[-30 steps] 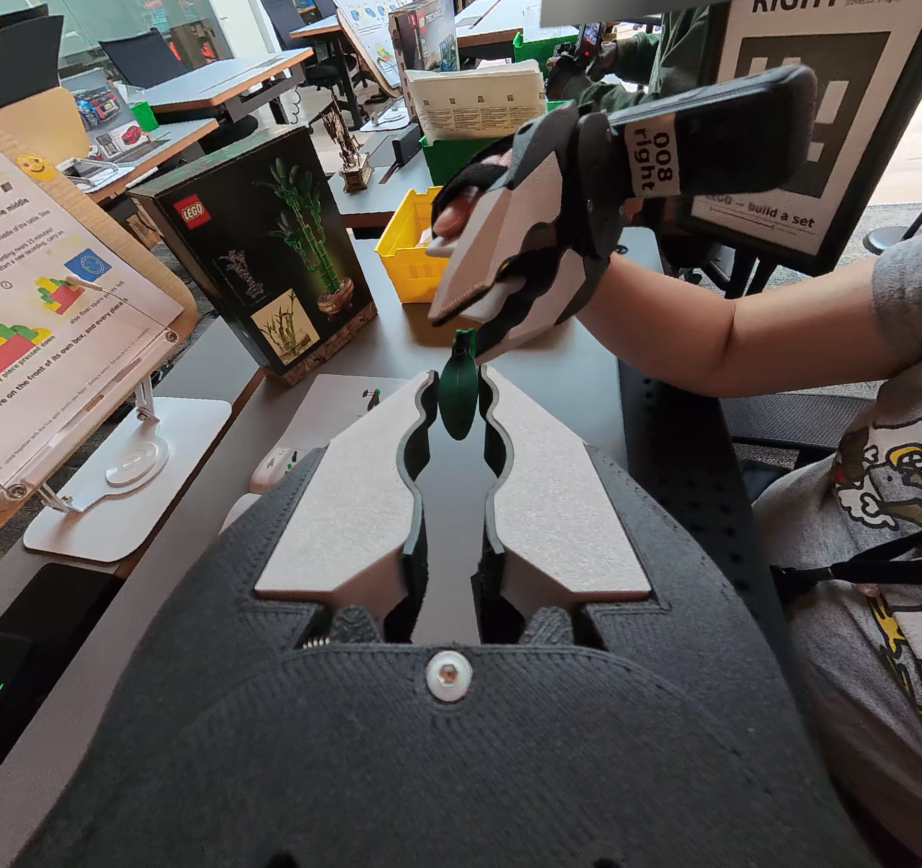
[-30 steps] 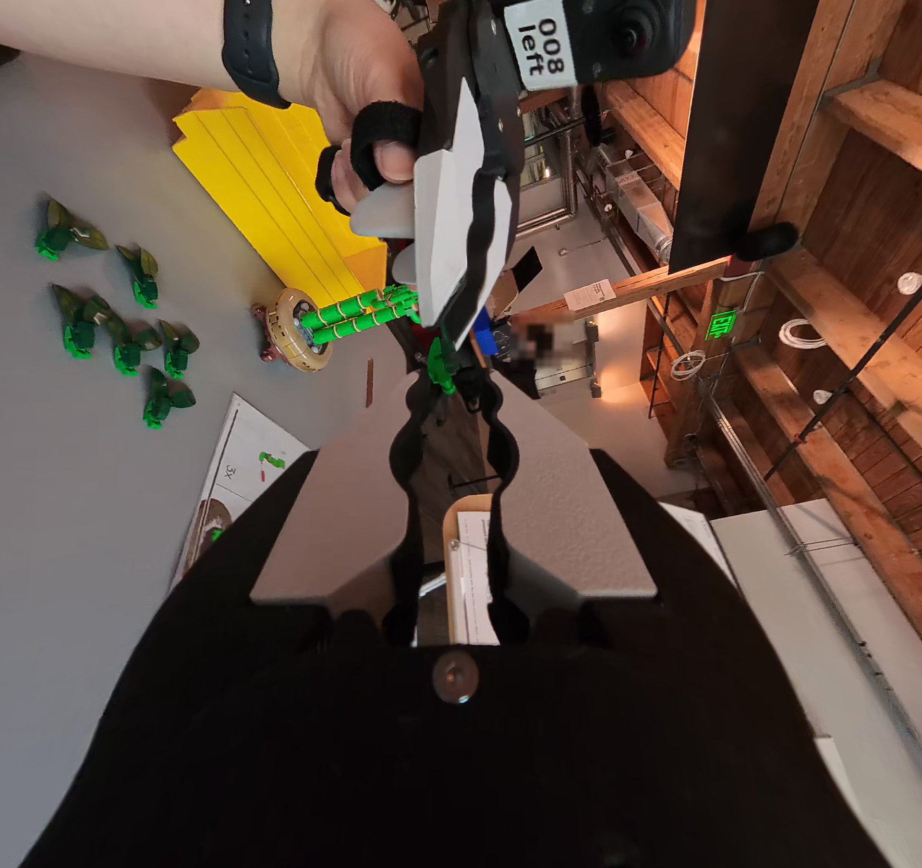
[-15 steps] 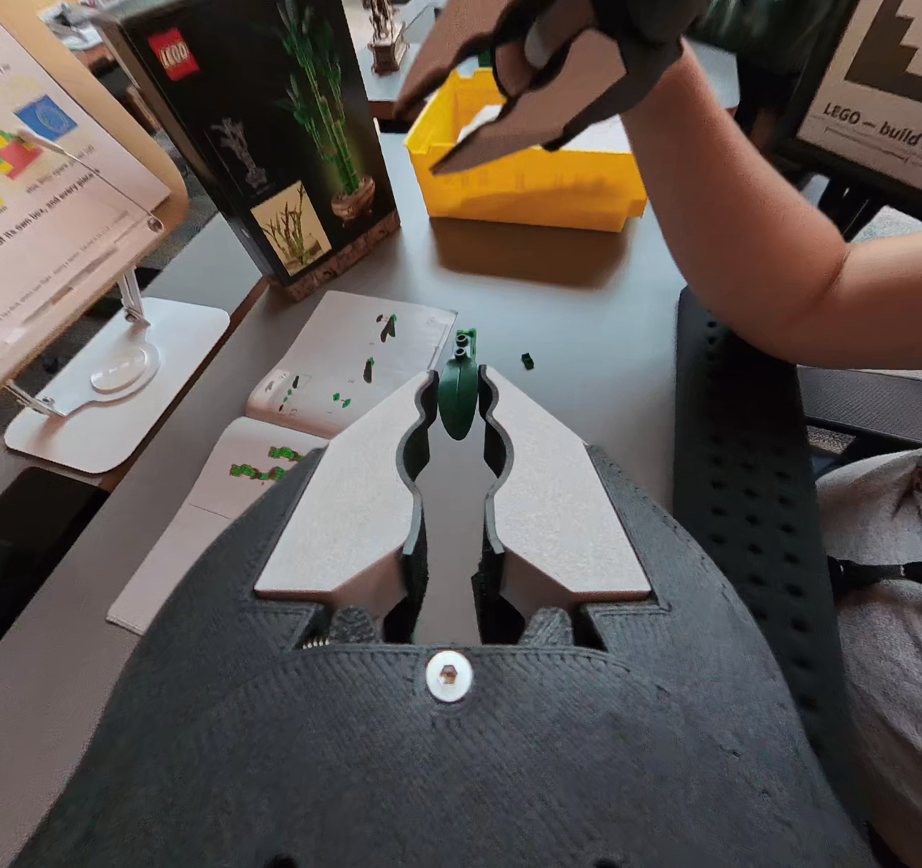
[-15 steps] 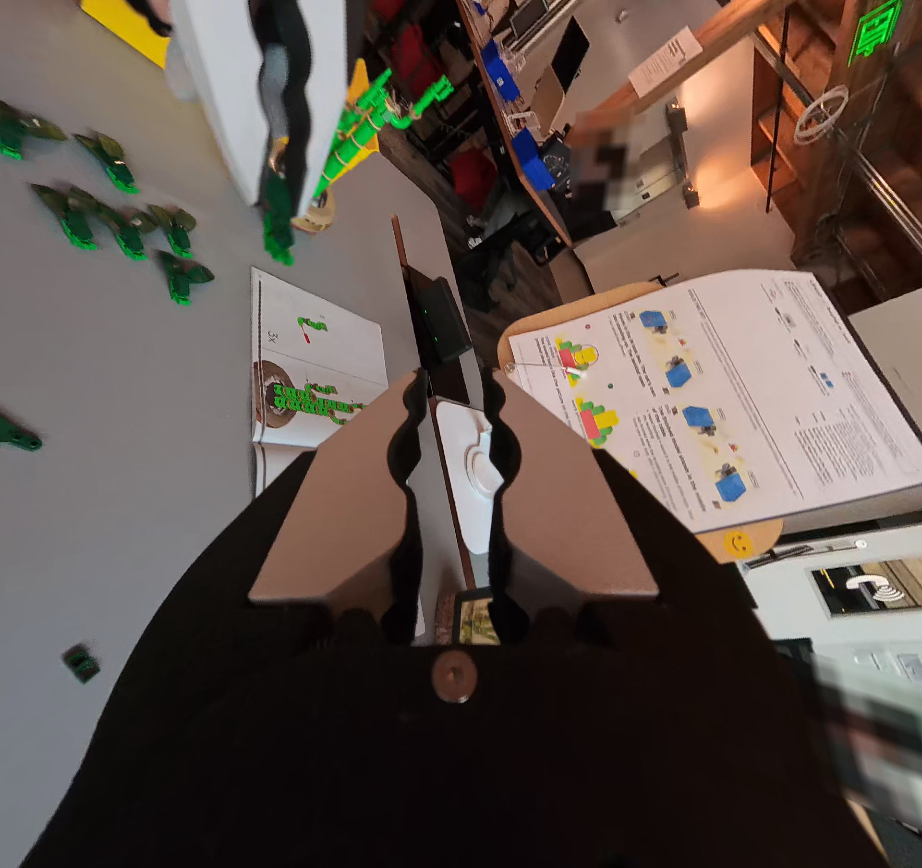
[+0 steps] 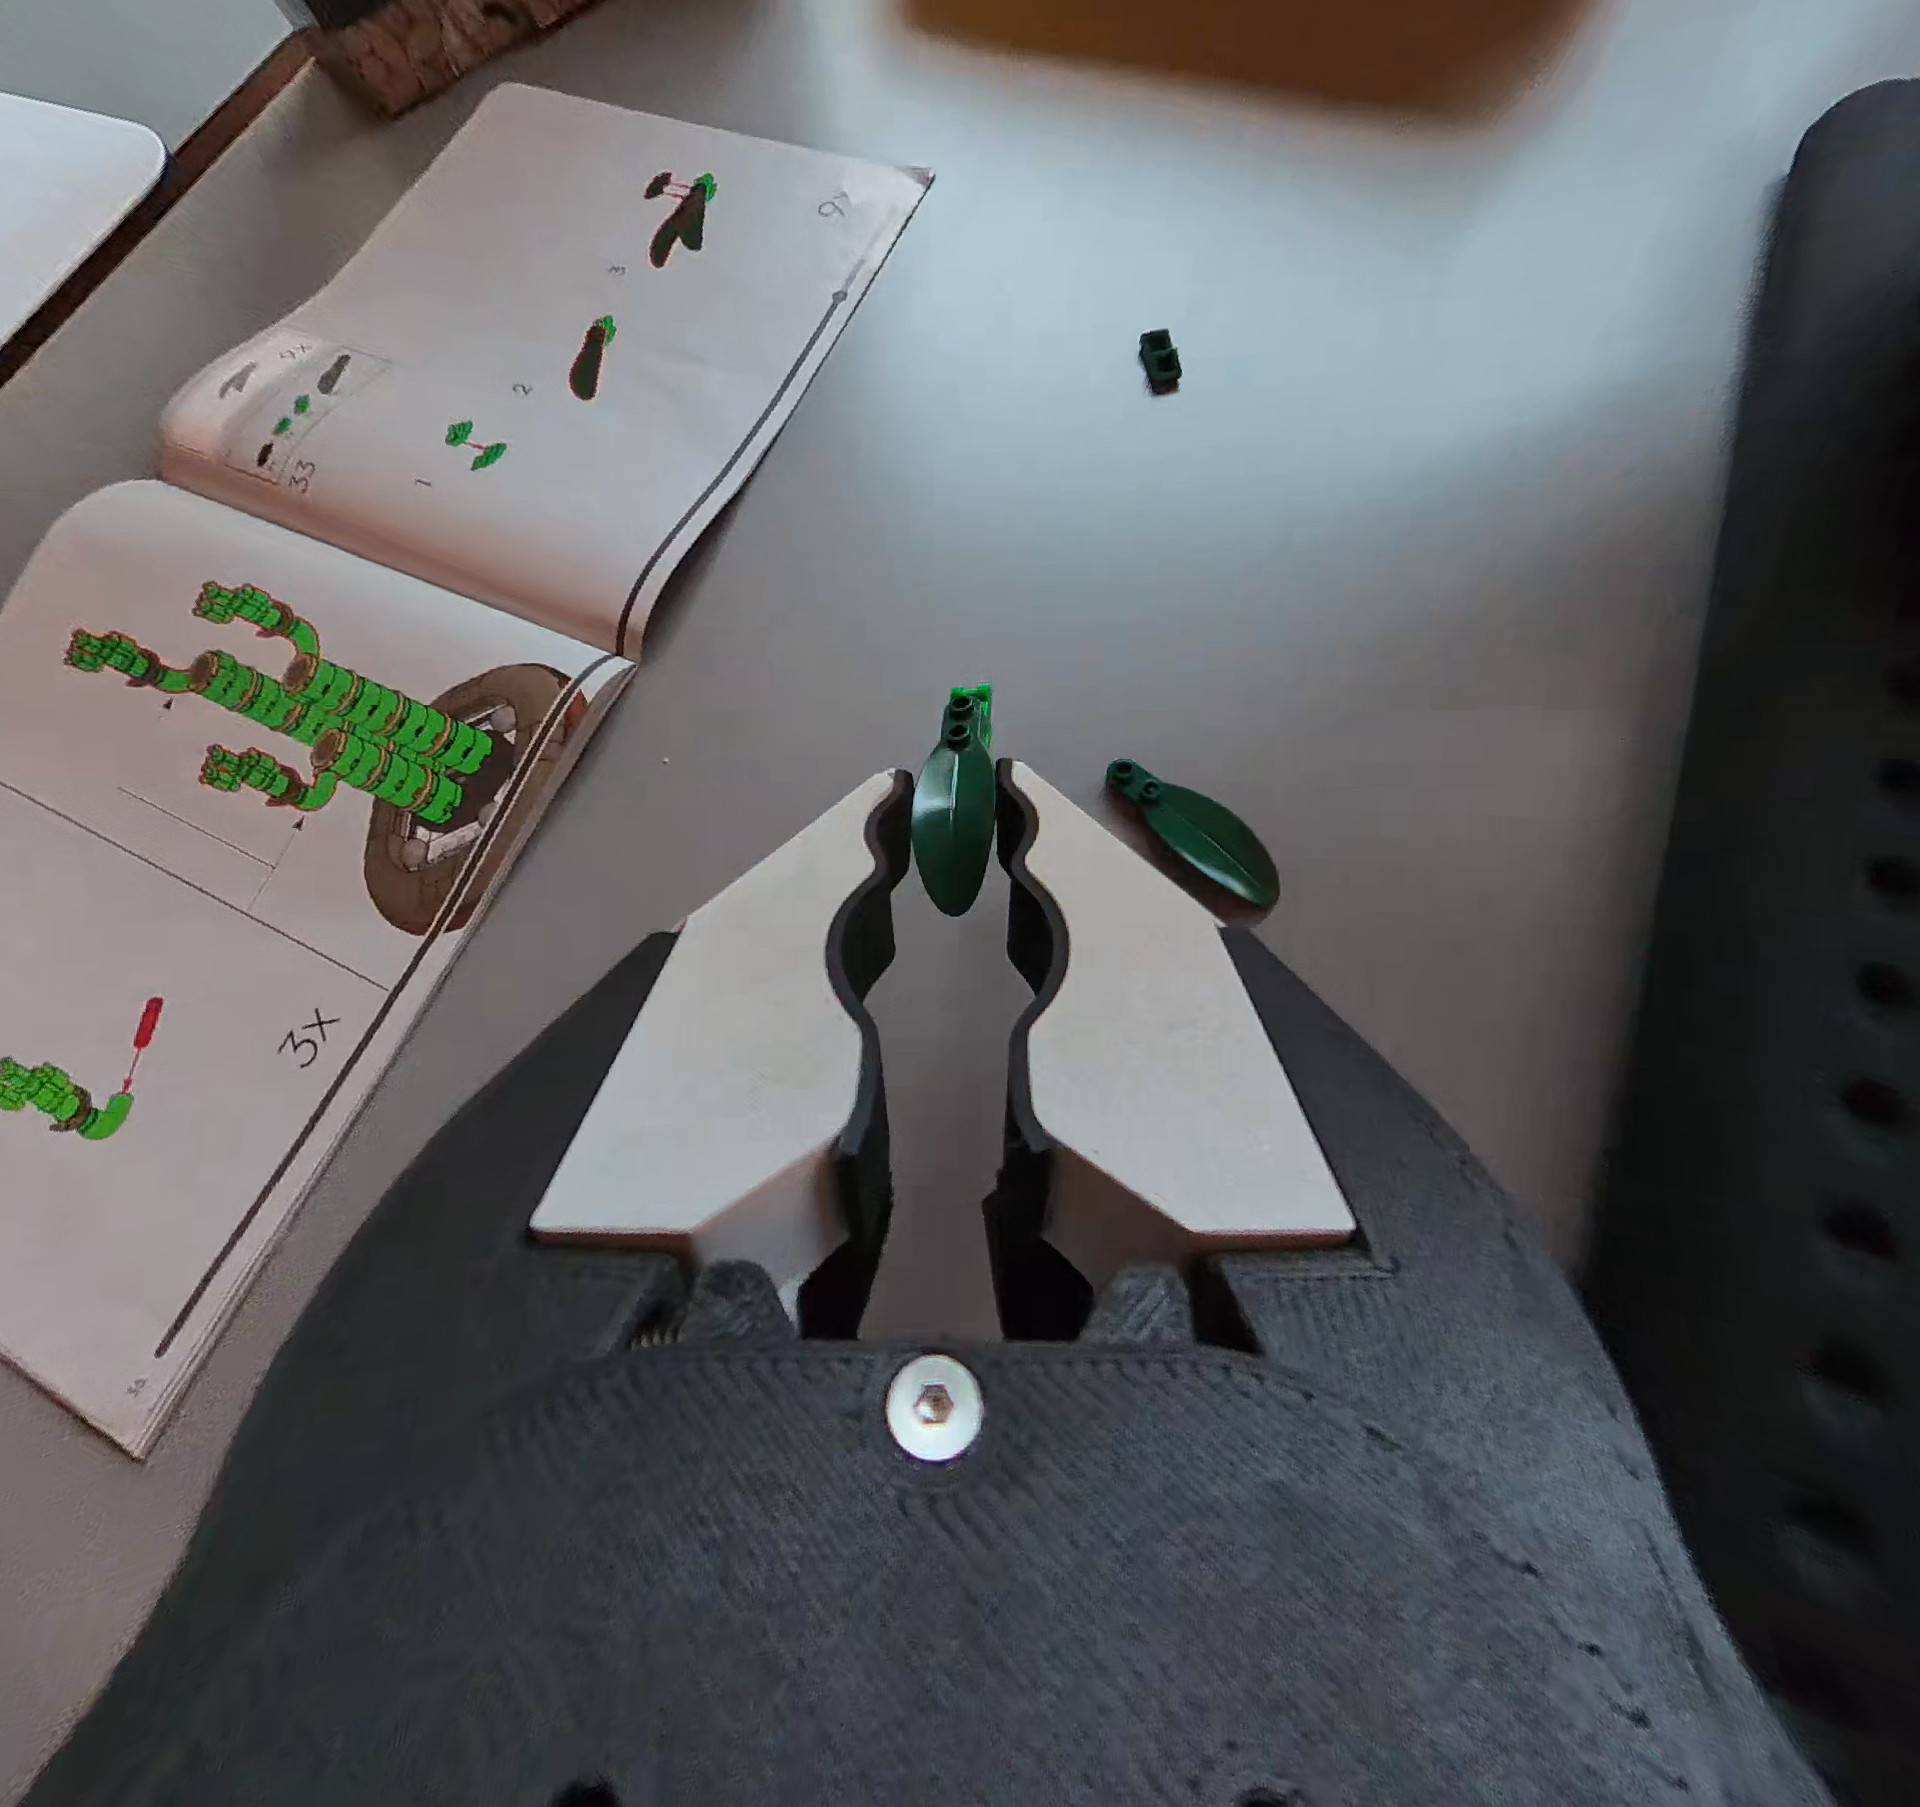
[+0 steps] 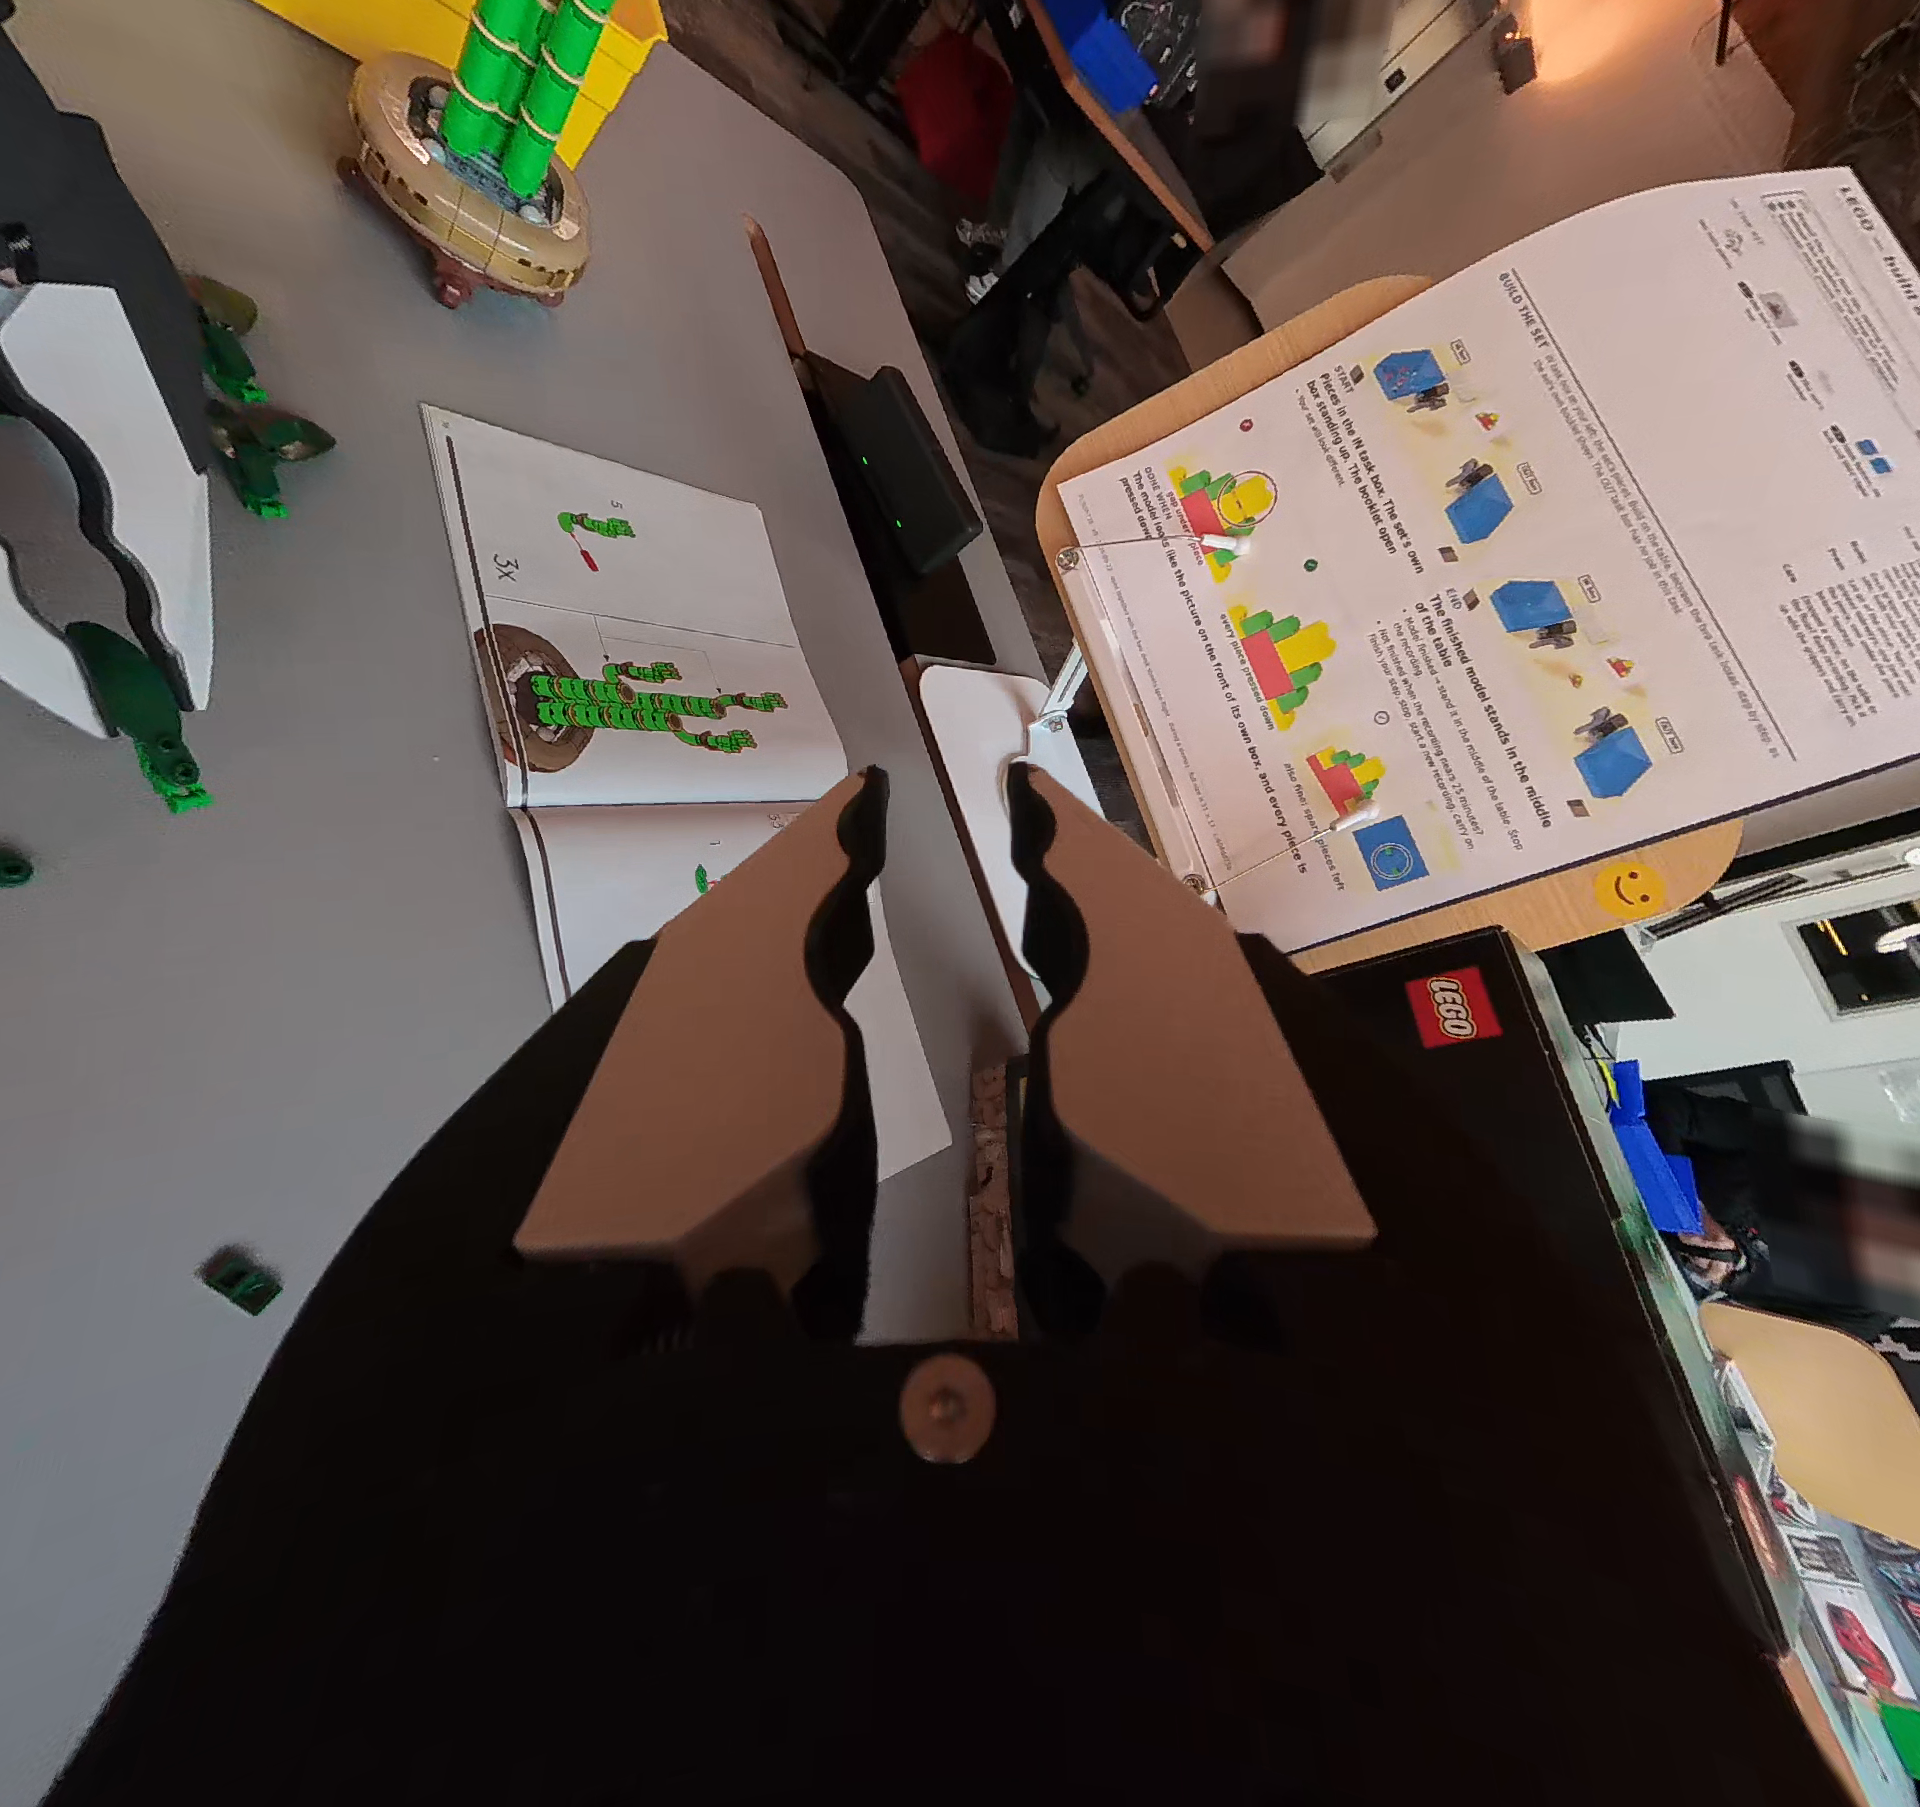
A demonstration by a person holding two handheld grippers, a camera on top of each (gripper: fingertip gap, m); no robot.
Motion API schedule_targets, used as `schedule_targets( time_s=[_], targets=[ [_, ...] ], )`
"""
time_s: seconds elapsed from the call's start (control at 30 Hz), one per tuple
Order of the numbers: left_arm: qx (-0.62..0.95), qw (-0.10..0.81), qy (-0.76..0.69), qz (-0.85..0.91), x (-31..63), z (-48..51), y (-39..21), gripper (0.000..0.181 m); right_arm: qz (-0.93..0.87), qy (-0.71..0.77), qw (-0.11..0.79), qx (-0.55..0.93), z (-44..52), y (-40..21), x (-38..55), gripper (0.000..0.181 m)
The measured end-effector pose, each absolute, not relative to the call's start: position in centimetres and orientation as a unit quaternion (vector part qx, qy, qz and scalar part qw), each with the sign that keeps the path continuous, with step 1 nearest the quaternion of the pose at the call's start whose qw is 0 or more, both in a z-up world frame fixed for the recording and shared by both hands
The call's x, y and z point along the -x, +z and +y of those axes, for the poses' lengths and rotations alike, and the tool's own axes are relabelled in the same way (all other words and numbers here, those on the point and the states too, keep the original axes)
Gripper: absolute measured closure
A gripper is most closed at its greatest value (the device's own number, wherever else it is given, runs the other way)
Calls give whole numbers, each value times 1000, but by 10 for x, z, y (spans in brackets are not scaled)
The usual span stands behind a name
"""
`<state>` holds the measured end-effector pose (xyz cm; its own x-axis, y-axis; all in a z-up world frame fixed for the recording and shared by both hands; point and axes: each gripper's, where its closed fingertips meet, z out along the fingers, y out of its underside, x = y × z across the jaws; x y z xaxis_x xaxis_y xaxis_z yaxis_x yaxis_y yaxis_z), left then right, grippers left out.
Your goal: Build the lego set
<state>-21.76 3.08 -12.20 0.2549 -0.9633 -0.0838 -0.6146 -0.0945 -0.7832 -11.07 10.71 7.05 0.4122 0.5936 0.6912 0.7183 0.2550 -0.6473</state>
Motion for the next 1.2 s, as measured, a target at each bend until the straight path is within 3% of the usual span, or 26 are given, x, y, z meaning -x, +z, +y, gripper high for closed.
schedule_targets(
  time_s=[0.73, 0.9, 0.97, 1.13, 1.2],
  targets=[
    [709, 355, -172, 584, 223, 31, -155, 167, -579, -41, 532, 617, 113, 38, 127, 159],
    [725, 331, -219, 563, 222, 24, -151, 163, -581, -38, 520, 625, 117, 28, 126, 158],
    [731, 337, -230, 547, 223, 28, -144, 153, -582, -40, 517, 626, 117, 27, 126, 158],
    [734, 368, -293, 490, 219, 16, -107, 149, -588, -45, 516, 622, 114, 28, 126, 158],
    [762, 366, -259, 467, 221, 4, -111, 156, -590, -49, 515, 620, 113, 28, 125, 158]
  ],
)
